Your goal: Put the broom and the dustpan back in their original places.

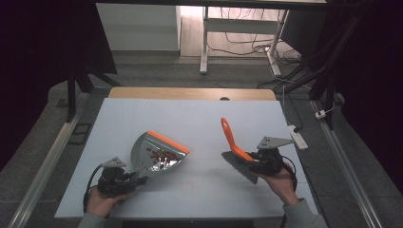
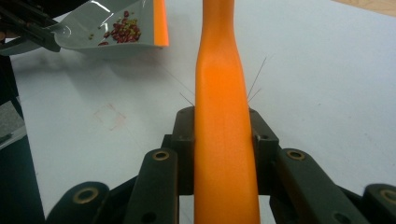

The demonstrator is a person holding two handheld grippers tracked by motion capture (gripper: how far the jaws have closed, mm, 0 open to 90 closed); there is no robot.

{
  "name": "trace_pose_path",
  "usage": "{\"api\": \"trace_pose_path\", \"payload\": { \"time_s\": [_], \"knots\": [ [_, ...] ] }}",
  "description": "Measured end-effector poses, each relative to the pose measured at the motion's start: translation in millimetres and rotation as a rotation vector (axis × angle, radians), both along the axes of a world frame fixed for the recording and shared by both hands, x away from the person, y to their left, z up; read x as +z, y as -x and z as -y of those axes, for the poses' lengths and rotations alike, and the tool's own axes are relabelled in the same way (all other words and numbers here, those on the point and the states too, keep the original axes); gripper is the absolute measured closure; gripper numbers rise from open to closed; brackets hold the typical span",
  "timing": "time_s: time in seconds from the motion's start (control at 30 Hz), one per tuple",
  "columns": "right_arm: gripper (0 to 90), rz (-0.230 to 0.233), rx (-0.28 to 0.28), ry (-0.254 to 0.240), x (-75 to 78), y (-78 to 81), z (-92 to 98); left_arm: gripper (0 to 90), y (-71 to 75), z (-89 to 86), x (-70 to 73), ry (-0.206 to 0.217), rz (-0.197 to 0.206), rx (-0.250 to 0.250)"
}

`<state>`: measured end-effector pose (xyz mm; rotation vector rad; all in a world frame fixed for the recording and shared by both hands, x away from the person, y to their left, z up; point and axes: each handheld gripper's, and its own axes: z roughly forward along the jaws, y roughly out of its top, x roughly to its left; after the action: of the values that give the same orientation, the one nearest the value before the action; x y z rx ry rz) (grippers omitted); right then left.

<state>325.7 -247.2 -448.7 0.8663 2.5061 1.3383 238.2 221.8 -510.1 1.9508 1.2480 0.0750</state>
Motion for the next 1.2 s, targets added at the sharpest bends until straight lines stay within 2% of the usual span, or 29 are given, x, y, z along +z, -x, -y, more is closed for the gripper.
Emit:
{"api": "trace_pose_path", "payload": {
  "time_s": [0.27, 0.6, 0.87, 1.2],
  "knots": [
    [70.5, -0.017, -0.006, 0.004, -1.6, 1.5, 5.1, 61.9, 0.7, -4.9, -0.5, 0.008, 0.005, 0.026],
    [70.5, -0.041, -0.035, 0.008, -2.8, 3.4, 10.6, 61.8, 5.4, -12.6, -2.1, 0.017, 0.005, 0.082],
    [70.5, -0.067, -0.038, 0.013, -6.8, 4.2, 14.0, 61.9, 7.2, -14.8, -4.0, 0.014, -0.004, 0.157],
    [70.5, -0.125, -0.038, 0.008, -13.3, 7.6, 15.9, 61.8, 7.7, -13.1, -6.4, 0.016, -0.011, 0.243]
  ]
}}
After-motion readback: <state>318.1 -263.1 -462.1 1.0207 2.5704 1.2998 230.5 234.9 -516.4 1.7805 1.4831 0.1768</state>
